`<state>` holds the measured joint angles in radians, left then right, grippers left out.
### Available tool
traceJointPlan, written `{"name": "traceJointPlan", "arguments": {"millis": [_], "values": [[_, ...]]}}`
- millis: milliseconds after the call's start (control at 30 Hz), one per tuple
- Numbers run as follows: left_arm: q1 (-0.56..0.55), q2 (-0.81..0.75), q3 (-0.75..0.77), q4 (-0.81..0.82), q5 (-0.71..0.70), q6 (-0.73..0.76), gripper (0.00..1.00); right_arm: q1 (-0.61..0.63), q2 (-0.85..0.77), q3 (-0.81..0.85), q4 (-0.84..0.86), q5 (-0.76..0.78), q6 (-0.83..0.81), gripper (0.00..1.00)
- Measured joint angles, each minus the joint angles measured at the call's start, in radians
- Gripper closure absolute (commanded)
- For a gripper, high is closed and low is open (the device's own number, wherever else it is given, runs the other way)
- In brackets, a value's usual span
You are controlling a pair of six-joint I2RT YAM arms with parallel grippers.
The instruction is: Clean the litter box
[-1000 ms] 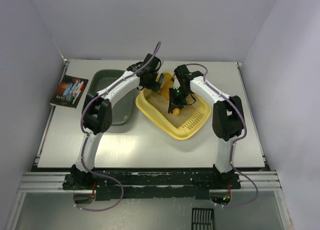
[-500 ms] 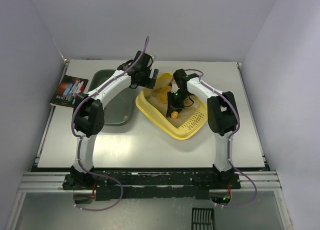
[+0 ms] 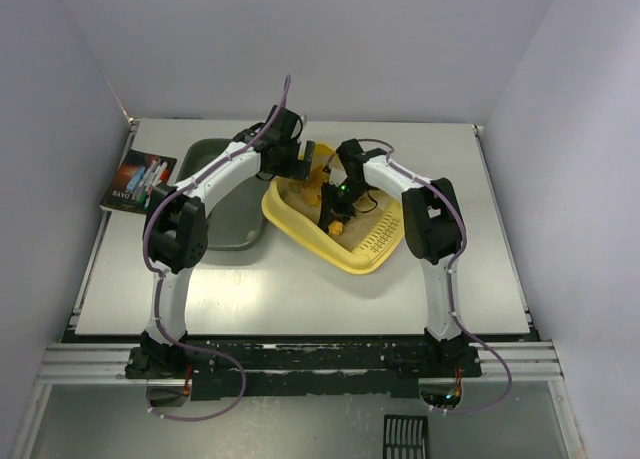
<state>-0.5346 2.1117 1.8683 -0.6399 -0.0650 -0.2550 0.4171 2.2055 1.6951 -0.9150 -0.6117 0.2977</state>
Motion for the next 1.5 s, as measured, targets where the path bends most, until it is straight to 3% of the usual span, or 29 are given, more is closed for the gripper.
{"name": "traceJointPlan", "arguments": {"millis": [400, 567, 667, 900, 1033, 1167, 1233, 1333, 1500], "values": [[0.0, 0.0, -0.004, 0.0, 0.037, -0.051, 0.01, -0.032, -0.021, -0.186, 0.321, -0.317, 0.052, 1.0], [0.001, 0.0, 0.003, -0.002, 0.043, -0.073, 0.01, -0.03, -0.019, -0.187, 0.344, -0.375, 0.084, 1.0], [0.002, 0.001, 0.017, -0.01, 0.044, -0.086, 0.01, -0.031, -0.021, -0.217, 0.412, -0.435, 0.14, 1.0], [0.004, 0.002, 0.052, -0.015, 0.053, -0.108, 0.01, -0.042, -0.055, -0.377, 0.753, -0.576, 0.362, 1.0], [0.005, 0.002, 0.054, -0.015, 0.052, -0.12, 0.01, -0.045, -0.083, -0.531, 1.151, -0.65, 0.629, 1.0], [0.006, 0.003, 0.062, -0.016, 0.053, -0.127, 0.01, -0.054, -0.063, -0.694, 1.866, -0.673, 1.164, 1.0], [0.008, 0.004, 0.071, -0.015, 0.055, -0.128, 0.01, -0.062, -0.012, -0.703, 2.125, -0.681, 1.36, 1.0], [0.014, 0.004, 0.085, -0.015, 0.059, -0.127, 0.01, -0.071, 0.0, -0.709, 2.298, -0.686, 1.539, 1.0], [0.023, 0.004, 0.095, -0.015, 0.061, -0.127, 0.01, -0.089, -0.011, -0.727, 2.418, -0.698, 1.638, 1.0]]}}
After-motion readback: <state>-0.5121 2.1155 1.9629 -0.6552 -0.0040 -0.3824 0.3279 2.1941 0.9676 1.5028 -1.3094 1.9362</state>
